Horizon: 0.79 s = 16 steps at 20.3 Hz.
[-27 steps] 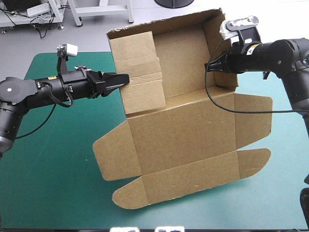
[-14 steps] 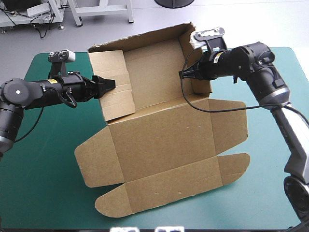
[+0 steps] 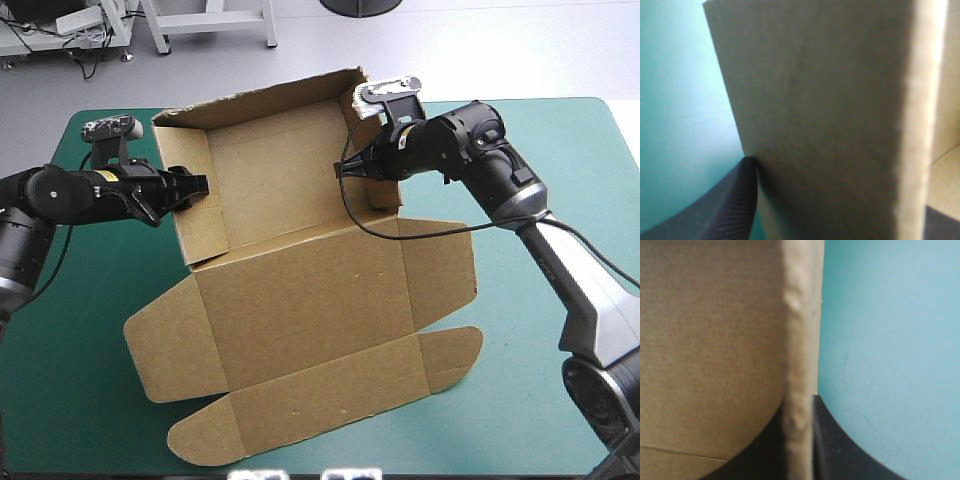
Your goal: Fold the box
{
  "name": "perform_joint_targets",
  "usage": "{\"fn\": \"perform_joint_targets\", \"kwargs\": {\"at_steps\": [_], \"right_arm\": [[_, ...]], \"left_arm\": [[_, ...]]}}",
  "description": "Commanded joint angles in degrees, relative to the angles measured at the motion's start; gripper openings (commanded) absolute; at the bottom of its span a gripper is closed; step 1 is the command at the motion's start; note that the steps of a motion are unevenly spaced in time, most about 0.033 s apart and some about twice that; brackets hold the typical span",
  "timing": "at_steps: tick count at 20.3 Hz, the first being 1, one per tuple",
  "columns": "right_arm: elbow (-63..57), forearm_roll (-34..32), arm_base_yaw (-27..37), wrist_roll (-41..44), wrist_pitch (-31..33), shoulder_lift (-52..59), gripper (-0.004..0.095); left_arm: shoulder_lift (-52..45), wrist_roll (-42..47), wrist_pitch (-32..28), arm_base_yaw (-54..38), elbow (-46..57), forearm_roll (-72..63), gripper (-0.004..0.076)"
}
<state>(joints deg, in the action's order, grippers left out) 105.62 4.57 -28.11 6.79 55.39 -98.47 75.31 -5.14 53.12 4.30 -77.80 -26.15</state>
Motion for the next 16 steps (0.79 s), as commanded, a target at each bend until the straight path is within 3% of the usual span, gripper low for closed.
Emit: {"fn": "perform_joint_targets", "kwargs": {"at_steps": [1,5,10,14,16], "right_arm": [[1.75,1.15,-0.11,0.70,-3.61,2.06,-0.0017],[1.75,0.94,-0.11,0.51,-3.02,1.54,-0.0018],[1.75,0.16,-0.11,0.31,0.79,1.19,-0.0017],[1.75,6.69,0.00,-1.85,4.85,-0.48,-0.0018],[1.75,6.98,0.00,-1.96,5.37,-0.64,-0.0018]], "left_arm": [[-0.14,4.63,-0.38,3.21,-1.72,6.15,0.0344],[3.23,13.13,-1.09,11.88,-1.72,19.45,0.0335],[7.64,17.87,-3.10,15.43,-1.75,20.45,0.0308],[8.07,17.63,-9.67,15.83,-1.75,14.41,0.0162],[8.07,14.71,-9.06,15.83,-1.75,14.30,0.0127]]}}
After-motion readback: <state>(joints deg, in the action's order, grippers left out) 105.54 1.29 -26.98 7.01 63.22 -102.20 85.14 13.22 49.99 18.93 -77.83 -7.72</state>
